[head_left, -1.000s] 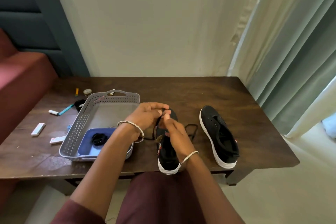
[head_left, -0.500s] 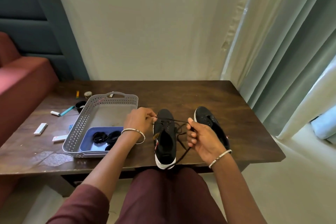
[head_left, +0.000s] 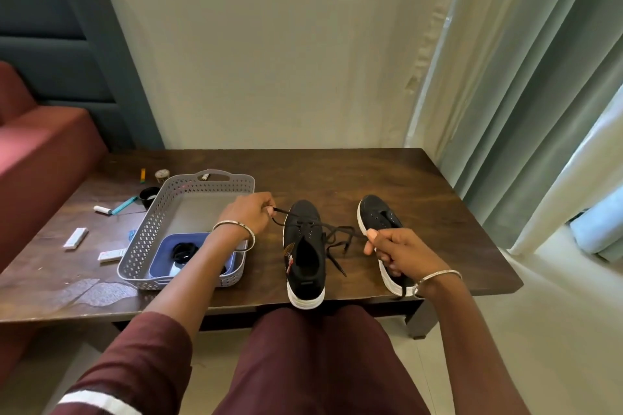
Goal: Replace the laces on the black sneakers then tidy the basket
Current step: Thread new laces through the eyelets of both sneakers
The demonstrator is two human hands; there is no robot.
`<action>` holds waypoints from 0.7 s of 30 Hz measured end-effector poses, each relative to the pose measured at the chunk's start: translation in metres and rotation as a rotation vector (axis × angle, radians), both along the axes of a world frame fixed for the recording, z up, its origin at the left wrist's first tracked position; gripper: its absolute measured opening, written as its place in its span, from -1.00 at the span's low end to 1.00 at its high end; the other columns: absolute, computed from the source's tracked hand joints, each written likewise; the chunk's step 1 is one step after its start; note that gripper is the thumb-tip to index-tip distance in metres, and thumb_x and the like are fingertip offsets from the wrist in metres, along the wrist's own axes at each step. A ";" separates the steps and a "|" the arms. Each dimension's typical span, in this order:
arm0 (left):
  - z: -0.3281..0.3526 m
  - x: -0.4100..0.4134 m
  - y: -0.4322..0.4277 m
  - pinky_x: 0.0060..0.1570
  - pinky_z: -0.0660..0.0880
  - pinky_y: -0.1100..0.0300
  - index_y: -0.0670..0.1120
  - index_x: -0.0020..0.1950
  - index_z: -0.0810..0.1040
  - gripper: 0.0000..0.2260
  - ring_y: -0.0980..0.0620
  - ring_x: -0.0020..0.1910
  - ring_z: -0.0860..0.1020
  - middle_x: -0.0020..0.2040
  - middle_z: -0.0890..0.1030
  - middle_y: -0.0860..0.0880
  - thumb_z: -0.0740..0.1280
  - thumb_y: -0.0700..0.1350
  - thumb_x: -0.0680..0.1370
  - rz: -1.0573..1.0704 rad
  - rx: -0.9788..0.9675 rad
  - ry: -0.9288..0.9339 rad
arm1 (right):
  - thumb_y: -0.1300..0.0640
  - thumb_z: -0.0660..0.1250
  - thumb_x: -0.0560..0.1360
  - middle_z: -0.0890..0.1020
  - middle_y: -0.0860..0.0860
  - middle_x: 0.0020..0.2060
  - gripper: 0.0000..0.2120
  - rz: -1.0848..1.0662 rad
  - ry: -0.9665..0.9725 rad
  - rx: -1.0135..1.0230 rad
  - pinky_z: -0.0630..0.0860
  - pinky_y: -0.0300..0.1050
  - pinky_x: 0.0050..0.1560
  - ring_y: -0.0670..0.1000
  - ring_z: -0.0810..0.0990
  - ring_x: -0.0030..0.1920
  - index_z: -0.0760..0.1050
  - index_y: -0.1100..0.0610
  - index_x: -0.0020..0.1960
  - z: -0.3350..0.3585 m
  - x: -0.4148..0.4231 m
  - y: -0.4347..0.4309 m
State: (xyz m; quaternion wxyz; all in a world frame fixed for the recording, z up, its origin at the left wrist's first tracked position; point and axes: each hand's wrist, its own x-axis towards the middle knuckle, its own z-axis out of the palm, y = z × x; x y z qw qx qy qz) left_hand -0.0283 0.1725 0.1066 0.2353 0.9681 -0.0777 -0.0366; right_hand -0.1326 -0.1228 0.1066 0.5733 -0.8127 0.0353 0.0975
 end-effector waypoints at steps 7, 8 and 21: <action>-0.006 -0.006 0.006 -0.01 0.55 0.05 0.07 -0.03 0.57 -0.84 -0.01 -0.09 0.58 0.00 0.65 -0.03 0.25 -0.15 0.63 -0.003 -0.021 -0.002 | 0.05 0.23 0.64 0.27 -0.05 -0.52 -0.67 -0.220 0.257 0.536 0.22 -0.26 -0.54 -0.12 0.22 -0.58 0.41 0.13 -0.27 0.006 0.001 0.004; -0.005 -0.010 0.002 0.02 0.53 0.07 0.06 0.03 0.59 -0.81 0.00 -0.03 0.58 0.07 0.65 -0.03 0.25 -0.19 0.62 -0.031 -0.034 -0.018 | 0.05 0.23 0.64 0.27 -0.06 -0.52 -0.67 -0.231 0.276 0.569 0.22 -0.26 -0.55 -0.12 0.21 -0.59 0.41 0.13 -0.28 0.008 0.000 0.008; -0.005 -0.112 -0.057 0.00 0.47 0.33 -0.03 0.25 0.55 -0.72 0.22 -0.12 0.54 -0.13 0.56 0.07 0.35 -0.27 0.58 -0.332 -0.640 -0.072 | 0.05 0.25 0.63 0.23 -0.07 -0.54 -0.66 -0.042 0.379 0.485 0.14 -0.29 -0.57 -0.14 0.16 -0.61 0.41 0.11 -0.30 0.020 -0.023 0.068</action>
